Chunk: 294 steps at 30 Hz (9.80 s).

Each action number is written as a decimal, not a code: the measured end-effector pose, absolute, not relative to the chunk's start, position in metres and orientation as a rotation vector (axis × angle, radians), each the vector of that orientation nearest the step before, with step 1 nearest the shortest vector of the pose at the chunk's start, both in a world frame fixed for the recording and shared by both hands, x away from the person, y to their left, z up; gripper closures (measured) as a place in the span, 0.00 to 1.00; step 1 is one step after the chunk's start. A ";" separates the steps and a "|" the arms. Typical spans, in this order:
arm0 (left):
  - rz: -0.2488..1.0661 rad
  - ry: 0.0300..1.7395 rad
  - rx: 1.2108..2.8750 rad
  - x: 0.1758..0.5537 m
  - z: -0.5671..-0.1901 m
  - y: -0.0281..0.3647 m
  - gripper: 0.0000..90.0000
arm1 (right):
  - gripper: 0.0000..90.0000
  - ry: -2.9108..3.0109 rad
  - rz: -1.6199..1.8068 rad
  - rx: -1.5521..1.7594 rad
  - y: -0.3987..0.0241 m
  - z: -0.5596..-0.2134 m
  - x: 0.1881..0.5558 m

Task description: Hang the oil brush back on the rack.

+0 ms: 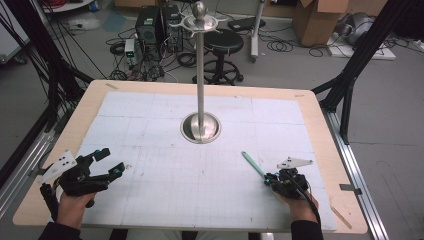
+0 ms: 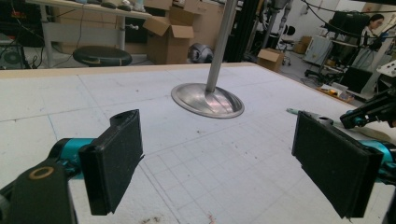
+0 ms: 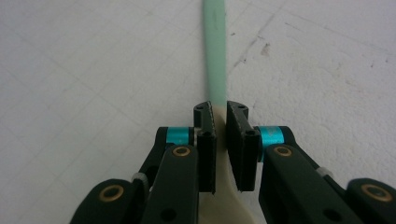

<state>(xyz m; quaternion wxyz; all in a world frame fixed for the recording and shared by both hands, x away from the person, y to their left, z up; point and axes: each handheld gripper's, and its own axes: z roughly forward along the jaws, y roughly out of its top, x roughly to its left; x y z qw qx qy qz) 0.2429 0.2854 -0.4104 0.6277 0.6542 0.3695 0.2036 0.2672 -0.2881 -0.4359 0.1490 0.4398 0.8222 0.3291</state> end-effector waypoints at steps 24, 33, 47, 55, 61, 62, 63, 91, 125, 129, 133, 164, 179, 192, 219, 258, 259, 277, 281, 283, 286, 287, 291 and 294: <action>0.449 0.834 1.500 0.243 -0.411 0.284 0.19 | 0.91 2.307 1.330 1.133 -0.268 -0.409 0.259; 0.421 0.816 1.490 0.242 -0.409 0.283 0.21 | 0.91 2.311 1.506 0.985 -0.240 -0.385 0.255; 0.338 0.729 1.458 0.238 -0.398 0.268 0.24 | 0.91 2.356 1.666 0.796 -0.191 -0.371 0.255; 0.305 0.695 1.483 0.238 -0.397 0.256 0.24 | 0.91 2.394 1.695 0.732 -0.174 -0.375 0.253; 0.221 0.652 1.464 0.240 -0.394 0.246 0.27 | 0.91 2.385 1.744 0.688 -0.170 -0.372 0.250; 0.211 0.638 1.470 0.240 -0.393 0.243 0.27 | 0.91 2.387 1.755 0.676 -0.170 -0.372 0.249; 0.202 0.627 1.476 0.240 -0.392 0.239 0.27 | 0.91 2.382 1.761 0.675 -0.169 -0.371 0.248; -0.051 0.356 1.444 0.251 -0.355 0.167 0.41 | 0.91 2.367 2.021 0.488 -0.158 -0.360 0.237; -0.099 0.240 1.384 0.247 -0.346 0.163 0.84 | 0.91 2.374 2.190 0.404 -0.156 -0.364 0.239; -0.098 0.233 1.388 0.246 -0.344 0.163 0.84 | 0.91 2.373 2.192 0.387 -0.156 -0.364 0.238; -0.088 0.238 1.404 0.245 -0.341 0.162 0.85 | 0.90 2.367 2.184 0.385 -0.155 -0.364 0.238; 0.121 0.429 1.743 0.235 -0.304 0.155 0.85 | 0.52 2.386 1.805 0.464 -0.120 -0.356 0.231; 0.105 0.456 1.771 0.233 -0.301 0.144 0.84 | 0.77 2.353 1.750 0.419 -0.107 -0.355 0.229; 0.072 0.464 1.734 0.234 -0.300 0.145 0.84 | 0.90 2.332 1.759 0.404 -0.107 -0.354 0.226; -0.193 0.198 1.469 0.237 -0.311 0.155 0.57 | 0.91 2.470 2.274 0.155 -0.109 -0.359 0.232; 0.001 0.319 1.554 0.251 -0.303 0.152 0.91 | 0.40 2.351 2.002 0.551 -0.155 -0.360 0.230; 0.001 0.319 1.554 0.251 -0.303 0.152 0.92 | 0.40 2.351 2.002 0.551 -0.155 -0.360 0.230; 0.043 0.370 1.578 0.316 -0.258 0.138 0.92 | 0.27 2.120 1.736 0.707 -0.205 -0.357 0.221; 0.035 0.370 1.572 0.337 -0.241 0.136 0.92 | 0.27 2.114 1.726 0.702 -0.206 -0.357 0.220; 0.034 0.366 1.567 0.347 -0.232 0.135 0.92 | 0.27 2.106 1.733 0.702 -0.208 -0.357 0.220; 0.042 0.362 1.574 0.362 -0.218 0.132 0.92 | 0.27 2.095 1.738 0.704 -0.210 -0.357 0.220; 0.042 0.362 1.574 0.362 -0.218 0.132 0.92 | 0.27 2.094 1.739 0.704 -0.211 -0.357 0.220; 0.042 0.362 1.561 0.376 -0.208 0.132 0.92 | 0.26 2.085 1.741 0.708 -0.213 -0.356 0.220; 0.041 0.370 1.564 0.389 -0.200 0.131 0.92 | 0.25 2.066 1.734 0.722 -0.216 -0.356 0.220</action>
